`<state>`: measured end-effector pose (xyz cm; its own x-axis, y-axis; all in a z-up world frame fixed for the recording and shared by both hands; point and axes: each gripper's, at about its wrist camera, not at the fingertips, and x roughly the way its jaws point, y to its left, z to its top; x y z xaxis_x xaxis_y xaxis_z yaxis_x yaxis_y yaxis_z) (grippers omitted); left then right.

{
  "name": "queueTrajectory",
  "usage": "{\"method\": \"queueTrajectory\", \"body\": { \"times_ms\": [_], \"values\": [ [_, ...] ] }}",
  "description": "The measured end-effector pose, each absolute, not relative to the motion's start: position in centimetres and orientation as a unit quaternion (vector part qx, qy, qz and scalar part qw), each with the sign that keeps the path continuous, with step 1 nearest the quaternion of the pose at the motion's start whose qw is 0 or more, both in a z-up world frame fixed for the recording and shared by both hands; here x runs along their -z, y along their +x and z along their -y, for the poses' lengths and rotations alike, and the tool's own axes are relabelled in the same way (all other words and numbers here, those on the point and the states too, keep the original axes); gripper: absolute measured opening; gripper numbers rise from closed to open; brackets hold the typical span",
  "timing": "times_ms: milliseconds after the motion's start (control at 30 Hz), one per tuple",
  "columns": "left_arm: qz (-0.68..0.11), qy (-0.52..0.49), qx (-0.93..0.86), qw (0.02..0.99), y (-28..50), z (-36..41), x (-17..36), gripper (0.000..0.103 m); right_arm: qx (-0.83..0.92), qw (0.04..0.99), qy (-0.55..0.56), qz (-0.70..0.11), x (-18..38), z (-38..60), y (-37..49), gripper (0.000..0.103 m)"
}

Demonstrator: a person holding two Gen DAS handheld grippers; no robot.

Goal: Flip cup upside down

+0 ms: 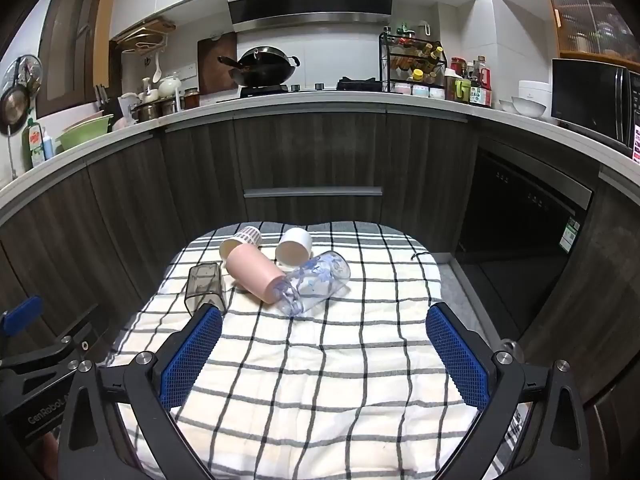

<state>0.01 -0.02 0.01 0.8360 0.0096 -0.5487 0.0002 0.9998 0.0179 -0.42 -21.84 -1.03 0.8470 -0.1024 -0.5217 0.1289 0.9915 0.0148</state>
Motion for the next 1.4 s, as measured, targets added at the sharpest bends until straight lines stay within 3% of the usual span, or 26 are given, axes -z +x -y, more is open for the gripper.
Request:
{"method": "queueTrajectory", "body": {
  "times_ms": [1400],
  "values": [
    [-0.288, 0.004, 0.0, 0.958, -0.04, 0.27, 0.27, 0.103, 0.06, 0.961, 0.024, -0.268, 0.82, 21.97, -0.57, 0.102]
  ]
}}
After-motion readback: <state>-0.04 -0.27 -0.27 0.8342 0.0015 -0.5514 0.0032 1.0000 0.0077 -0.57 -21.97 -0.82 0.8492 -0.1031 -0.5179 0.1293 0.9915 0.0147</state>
